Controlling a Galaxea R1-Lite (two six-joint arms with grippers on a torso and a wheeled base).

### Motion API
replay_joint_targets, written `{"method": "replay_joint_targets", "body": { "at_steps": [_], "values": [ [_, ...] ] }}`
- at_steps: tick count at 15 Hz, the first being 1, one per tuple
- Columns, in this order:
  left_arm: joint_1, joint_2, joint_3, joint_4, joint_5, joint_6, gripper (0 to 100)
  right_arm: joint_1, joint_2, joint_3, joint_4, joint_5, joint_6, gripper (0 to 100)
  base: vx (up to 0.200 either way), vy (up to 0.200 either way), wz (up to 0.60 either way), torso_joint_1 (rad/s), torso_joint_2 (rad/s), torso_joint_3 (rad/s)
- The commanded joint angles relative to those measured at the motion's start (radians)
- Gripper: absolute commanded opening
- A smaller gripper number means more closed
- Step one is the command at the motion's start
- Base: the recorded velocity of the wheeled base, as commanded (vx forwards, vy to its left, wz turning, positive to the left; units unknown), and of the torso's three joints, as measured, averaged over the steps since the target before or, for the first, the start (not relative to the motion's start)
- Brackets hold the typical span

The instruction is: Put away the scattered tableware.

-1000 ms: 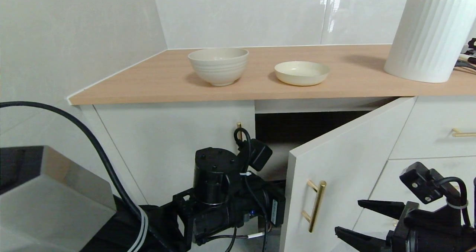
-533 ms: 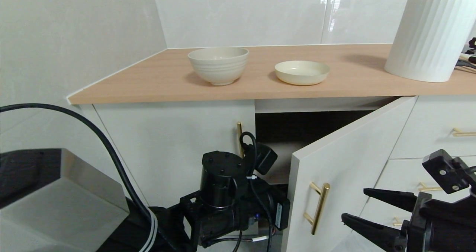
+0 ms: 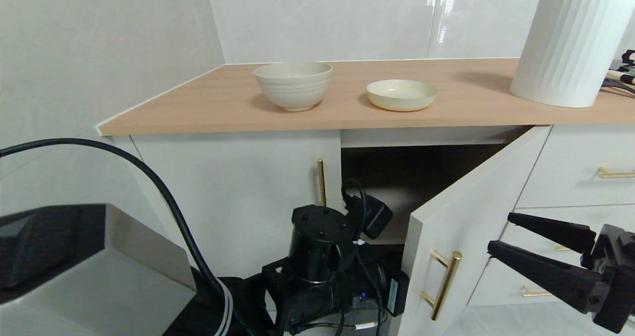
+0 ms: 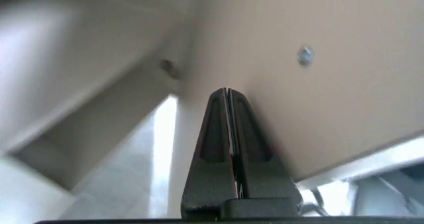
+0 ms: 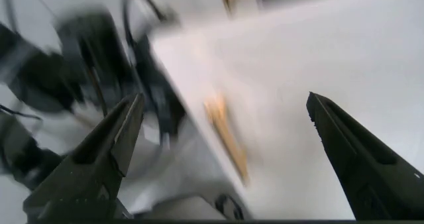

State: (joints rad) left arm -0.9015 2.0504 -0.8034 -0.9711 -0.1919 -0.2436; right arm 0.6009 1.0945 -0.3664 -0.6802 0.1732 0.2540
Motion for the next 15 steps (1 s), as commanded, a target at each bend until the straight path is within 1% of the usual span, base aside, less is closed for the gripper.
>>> {"method": "replay_joint_targets", "body": {
  "at_steps": [1, 3, 4, 6, 7, 8, 9, 10, 12, 13, 15],
  "values": [
    [-0.016, 0.008, 0.001, 0.002, 0.005, 0.000, 0, 0.000, -0.061, -0.019, 0.013, 0.000, 0.001, 100, 0.000, 0.000, 0.00, 0.000, 0.00, 0.000],
    [-0.037, 0.002, 0.023, -0.003, 0.075, 0.001, 0, 0.000, -0.105, -0.049, 0.083, 0.000, 0.001, 100, 0.000, 0.000, 0.00, 0.000, 0.00, 0.000],
    [-0.040, 0.001, 0.043, -0.011, 0.091, 0.000, 0, 0.002, -0.116, -0.060, 0.119, 0.000, 0.001, 100, 0.000, 0.000, 0.00, 0.000, 0.00, 0.000],
    [-0.040, 0.001, 0.078, -0.041, 0.091, 0.000, 0, 0.000, -0.116, -0.062, 0.133, 0.000, 0.001, 100, 0.000, 0.000, 0.00, 0.000, 0.00, 0.000],
    [-0.040, 0.004, 0.089, -0.061, 0.091, 0.000, 0, 0.000, -0.114, -0.062, 0.133, 0.000, 0.001, 100, -0.200, 0.000, 0.00, 0.002, 0.00, -0.002],
    [-0.040, 0.008, 0.104, -0.101, 0.091, -0.002, 0, 0.002, -0.114, -0.062, 0.133, 0.000, 0.001, 100, -0.200, 0.000, 0.00, -0.002, 0.00, 0.002],
    [-0.040, 0.013, 0.098, -0.103, 0.088, -0.002, 0, 0.002, -0.113, -0.062, 0.133, 0.002, 0.001, 100, -0.200, 0.000, 0.00, 0.007, 0.00, -0.002],
    [-0.040, 0.020, 0.092, -0.103, 0.081, 0.000, 0, 0.002, -0.113, -0.060, 0.133, 0.002, 0.001, 100, 0.000, 0.000, 0.00, 0.000, 0.00, 0.000],
    [-0.051, 0.053, 0.023, -0.094, 0.081, 0.001, 0, 0.002, -0.113, -0.062, 0.133, 0.003, 0.001, 100, 0.000, 0.000, 0.00, 0.000, 0.00, 0.000],
    [-0.054, 0.053, 0.004, -0.069, 0.078, 0.001, 0, 0.002, -0.116, -0.062, 0.133, 0.003, 0.001, 100, 0.000, 0.000, 0.00, 0.000, 0.00, 0.000],
    [-0.065, 0.037, -0.017, -0.005, 0.052, 0.001, 0, 0.002, -0.120, -0.066, 0.133, 0.003, 0.001, 100, 0.000, 0.000, 0.00, 0.000, 0.00, 0.000]
  ]
}}
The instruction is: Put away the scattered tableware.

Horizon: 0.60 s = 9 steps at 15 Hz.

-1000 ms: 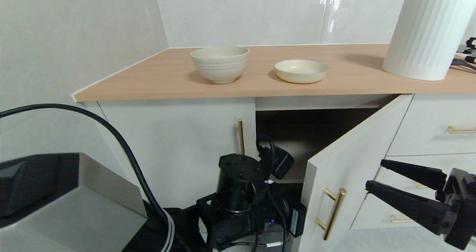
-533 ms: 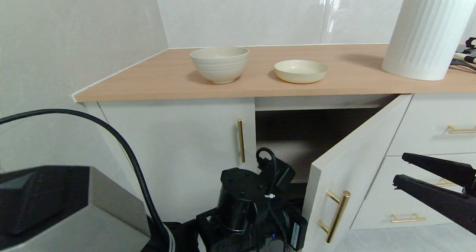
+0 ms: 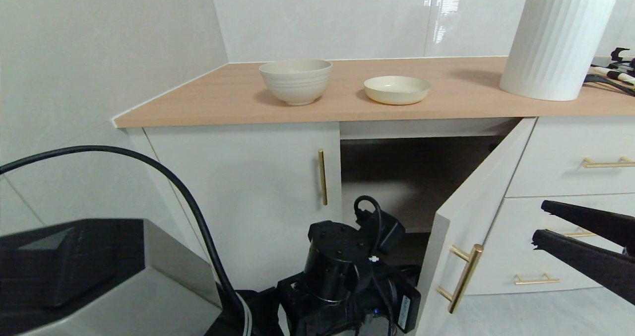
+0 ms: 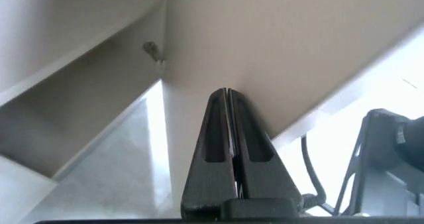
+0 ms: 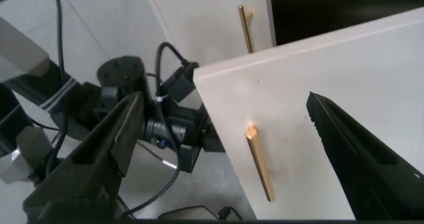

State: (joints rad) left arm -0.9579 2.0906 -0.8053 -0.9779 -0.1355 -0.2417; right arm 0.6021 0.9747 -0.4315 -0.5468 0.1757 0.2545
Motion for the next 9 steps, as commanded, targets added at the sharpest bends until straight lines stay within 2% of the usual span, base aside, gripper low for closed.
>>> {"method": "replay_joint_targets", "body": {
  "at_steps": [1, 4, 8, 9],
  "values": [
    [-0.016, -0.006, -0.017, 0.010, -0.004, -0.001, 0, 0.001, -0.007, -0.003, -0.002, 0.001, 0.000, 100, 0.000, 0.000, 0.00, 0.000, 0.00, 0.000],
    [-0.087, -0.024, -0.028, 0.038, -0.006, 0.001, 0, 0.001, -0.033, -0.016, -0.001, 0.031, 0.000, 100, 0.000, 0.000, 0.00, 0.000, 0.00, 0.000],
    [-0.208, 0.005, -0.249, 0.291, -0.009, -0.002, 0, -0.001, -0.044, -0.055, -0.001, 0.033, 0.002, 100, 0.000, 0.000, 0.00, 0.000, 0.00, 0.000],
    [-0.231, 0.008, -0.282, 0.323, -0.009, -0.004, 0, -0.001, -0.042, -0.056, -0.001, 0.033, 0.002, 100, 0.000, 0.000, 0.00, 0.000, 0.00, 0.000]
  ]
}}
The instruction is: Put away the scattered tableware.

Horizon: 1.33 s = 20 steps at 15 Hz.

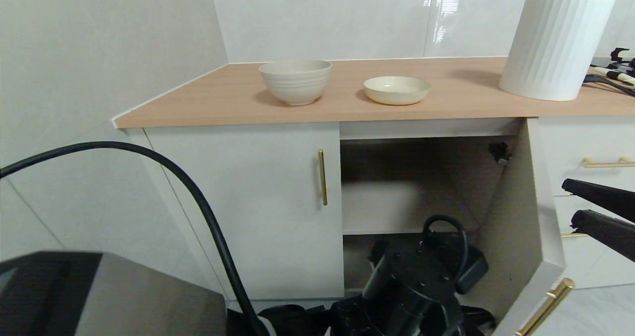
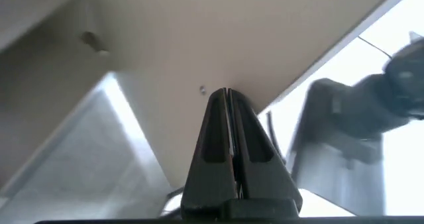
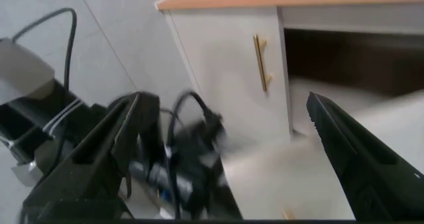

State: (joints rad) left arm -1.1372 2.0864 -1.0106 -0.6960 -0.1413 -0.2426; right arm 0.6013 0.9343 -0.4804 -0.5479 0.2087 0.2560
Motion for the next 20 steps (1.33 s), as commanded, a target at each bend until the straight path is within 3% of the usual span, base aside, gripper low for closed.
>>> {"method": "replay_joint_targets", "body": {
  "at_steps": [1, 3, 5, 7, 8, 10, 12, 13, 14, 15, 16, 17, 20],
  "values": [
    [-0.087, 0.012, -0.109, 0.058, -0.001, -0.001, 0, 0.000, -0.002, -0.006, 0.000, 0.000, 0.000, 100, 0.000, 0.000, 0.00, 0.000, 0.00, 0.000],
    [-0.130, -0.002, -0.112, 0.062, -0.001, -0.001, 0, 0.000, 0.001, -0.004, 0.000, 0.000, 0.002, 100, 0.000, 0.000, 0.00, 0.000, 0.00, 0.000],
    [-0.136, -0.003, -0.106, 0.061, 0.002, -0.003, 0, 0.000, 0.000, -0.003, 0.000, 0.001, 0.019, 100, 0.000, 0.000, 0.00, 0.000, 0.00, 0.000],
    [-0.134, -0.026, -0.086, 0.058, 0.014, -0.015, 0, -0.003, -0.003, -0.003, 0.000, 0.000, 0.022, 100, 0.000, 0.000, 0.00, 0.000, 0.00, 0.000],
    [-0.121, -0.085, -0.042, 0.056, 0.023, -0.041, 0, -0.008, 0.001, -0.003, 0.000, 0.000, 0.020, 100, 0.000, 0.000, 0.00, 0.000, 0.00, 0.000],
    [-0.032, -0.197, 0.052, 0.056, 0.032, -0.040, 0, -0.008, 0.066, -0.014, -0.004, 0.000, 0.019, 100, 0.000, 0.000, 0.00, 0.000, 0.00, 0.000],
    [0.171, -0.318, 0.129, 0.061, 0.037, -0.014, 0, -0.008, 0.169, -0.081, -0.006, 0.000, 0.019, 100, 0.000, 0.000, 0.00, 0.000, 0.00, 0.000],
    [0.221, -0.344, 0.142, 0.061, 0.035, -0.012, 0, -0.008, 0.201, -0.107, -0.006, 0.000, 0.019, 100, 0.000, 0.000, 0.00, 0.000, 0.00, 0.000],
    [0.335, -0.416, 0.184, 0.061, 0.035, -0.012, 0, -0.008, 0.285, -0.155, -0.007, -0.005, 0.011, 100, 0.000, 0.000, 0.00, 0.000, 0.00, 0.000],
    [0.398, -0.470, 0.224, 0.062, 0.032, -0.007, 0, -0.015, 0.340, -0.202, -0.006, -0.005, 0.008, 100, 0.000, 0.000, 0.00, 0.000, 0.00, 0.000],
    [0.421, -0.497, 0.244, 0.064, 0.032, 0.002, 0, -0.031, 0.371, -0.231, -0.003, -0.005, -0.001, 100, 0.000, 0.000, 0.00, 0.000, 0.00, 0.000],
    [0.467, -0.536, 0.262, 0.070, 0.032, 0.012, 100, -0.040, 0.431, -0.294, -0.001, -0.006, -0.044, 100, 0.000, 0.000, 0.00, 0.000, 0.00, 0.000],
    [0.539, -0.637, 0.294, 0.121, 0.031, 0.014, 100, -0.071, 0.531, -0.363, 0.000, -0.089, -0.089, 100, 0.000, 0.000, 0.00, 0.000, 0.00, 0.000]
  ]
}}
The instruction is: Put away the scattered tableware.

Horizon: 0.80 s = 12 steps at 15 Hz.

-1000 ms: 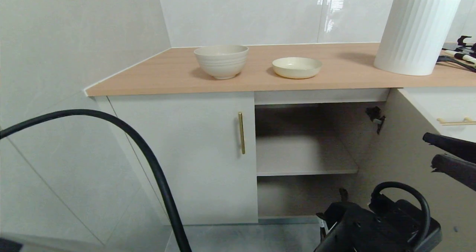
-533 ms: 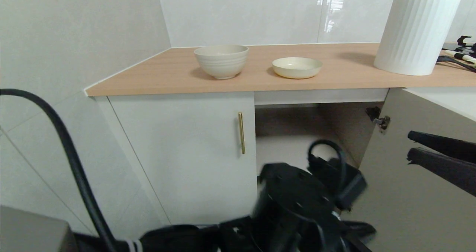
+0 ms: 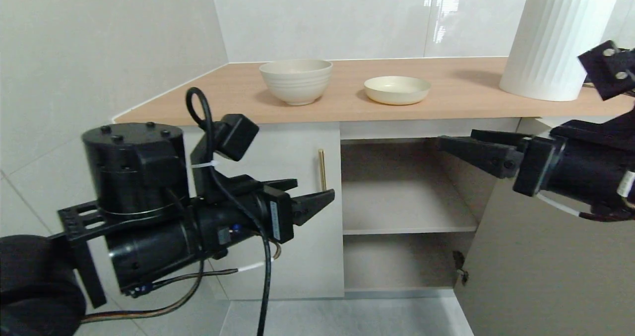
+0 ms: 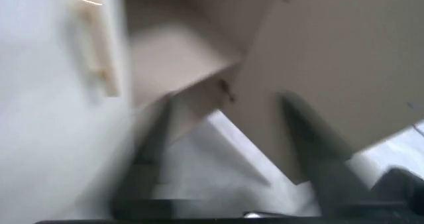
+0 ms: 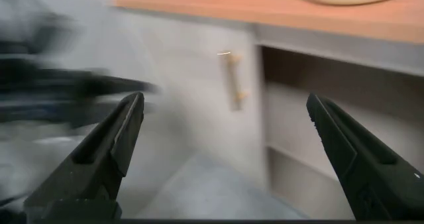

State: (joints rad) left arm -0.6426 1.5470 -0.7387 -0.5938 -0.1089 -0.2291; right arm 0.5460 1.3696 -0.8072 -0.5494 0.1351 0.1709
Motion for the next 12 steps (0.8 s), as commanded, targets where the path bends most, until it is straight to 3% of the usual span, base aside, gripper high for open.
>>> {"method": "replay_joint_targets", "body": {
  "at_steps": [1, 3, 4, 9, 12],
  "values": [
    [0.084, -0.163, 0.028, 0.097, -0.002, 0.001, 100, -0.015, 0.117, -0.035, -0.003, -0.043, -0.007, 100, 0.000, 0.000, 0.00, 0.000, 0.00, 0.000],
    [0.147, -0.265, -0.005, 0.293, -0.012, 0.017, 100, -0.015, 0.117, -0.040, -0.009, -0.052, -0.005, 100, 0.000, 0.000, 0.00, 0.000, 0.00, 0.000],
    [0.156, -0.285, -0.027, 0.332, -0.017, 0.027, 100, -0.014, 0.115, -0.041, -0.018, -0.057, -0.007, 100, 0.000, 0.000, 0.00, 0.000, 0.00, 0.000],
    [0.158, -0.301, -0.037, 0.347, -0.032, 0.028, 100, 0.015, 0.108, -0.032, -0.080, -0.072, -0.001, 100, 0.000, 0.000, 0.00, 0.000, 0.00, 0.000],
    [0.161, -0.297, -0.041, 0.345, -0.031, 0.028, 100, 0.025, 0.108, -0.038, -0.084, -0.164, -0.007, 100, 0.000, 0.000, 0.00, 0.000, 0.00, 0.000]
  ]
}}
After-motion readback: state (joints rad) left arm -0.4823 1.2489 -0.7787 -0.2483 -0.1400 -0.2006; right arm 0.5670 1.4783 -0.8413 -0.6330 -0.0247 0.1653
